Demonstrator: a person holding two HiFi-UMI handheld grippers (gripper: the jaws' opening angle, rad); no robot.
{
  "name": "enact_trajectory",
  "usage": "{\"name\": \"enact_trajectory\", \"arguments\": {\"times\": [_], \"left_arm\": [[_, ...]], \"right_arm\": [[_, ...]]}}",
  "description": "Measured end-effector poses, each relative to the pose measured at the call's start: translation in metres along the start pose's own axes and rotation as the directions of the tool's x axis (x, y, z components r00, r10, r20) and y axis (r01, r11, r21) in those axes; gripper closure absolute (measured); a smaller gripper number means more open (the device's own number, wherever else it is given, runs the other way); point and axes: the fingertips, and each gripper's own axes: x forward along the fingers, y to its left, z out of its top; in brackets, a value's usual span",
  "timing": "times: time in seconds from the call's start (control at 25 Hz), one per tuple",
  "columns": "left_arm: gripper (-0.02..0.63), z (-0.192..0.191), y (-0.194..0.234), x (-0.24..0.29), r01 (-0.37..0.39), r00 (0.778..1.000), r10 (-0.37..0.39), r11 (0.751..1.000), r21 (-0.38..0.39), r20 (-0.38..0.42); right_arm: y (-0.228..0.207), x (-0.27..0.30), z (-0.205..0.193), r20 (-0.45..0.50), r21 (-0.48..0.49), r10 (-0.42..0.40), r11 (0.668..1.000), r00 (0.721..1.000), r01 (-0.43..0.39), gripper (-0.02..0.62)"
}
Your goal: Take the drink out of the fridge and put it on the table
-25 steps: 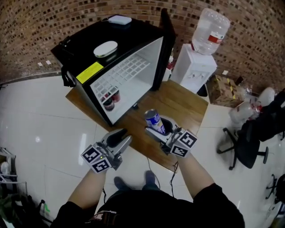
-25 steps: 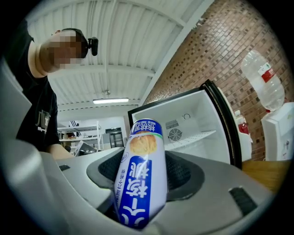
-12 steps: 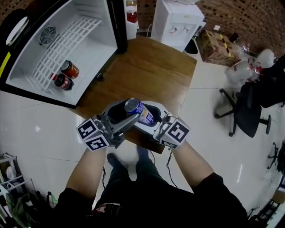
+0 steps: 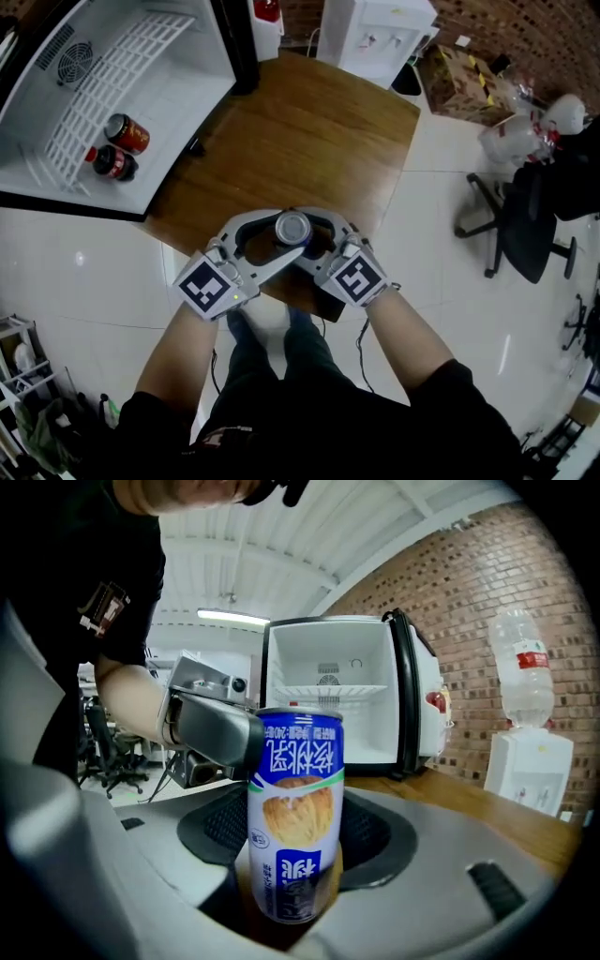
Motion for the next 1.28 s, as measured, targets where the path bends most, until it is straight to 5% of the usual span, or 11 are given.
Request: {"name": "enact_trajectory", "arguments": {"times": [0.32, 0.56, 0.76, 1.04, 1.28], "left_arm": [[0.377, -0.039, -0.012, 0.017, 0.009, 0.996, 0.003, 0.990, 0.142, -0.084], [0.377, -0.044, -0.015, 0.025, 0.030, 0.997, -0.023, 0.994, 0.101, -0.067], [0.276, -0.022, -0.016, 0.002, -0.024, 1.000, 0.024, 0.999, 0.037, 0.001], [0.316, 0.035, -0.039, -0.149, -0.226, 0.966, 0.241, 0.964, -0.142, 0.094], [0.446, 0.079, -0.110, -0.305, -0.313, 0.918, 0.350, 0.928, -0.201, 0.186]], "right_arm": [[-0.001, 0.001, -0.043, -0.064, -0.045, -0.057, 0.998, 0.996, 0.054, 0.316], [-0.005, -0.003, -0.051, -0.039, 0.024, -0.075, 0.997, 0.996, 0.076, 0.314], [-0.002, -0.016, -0.051, -0.064, 0.020, -0.072, 0.997, 0.995, 0.074, 0.216], [0.007, -0.127, -0.015, -0.084, 0.127, -0.206, 0.968, 0.975, 0.215, 0.218], [0.114, -0.183, 0.072, -0.041, 0.204, -0.202, 0.957, 0.979, 0.206, 0.404]]}}
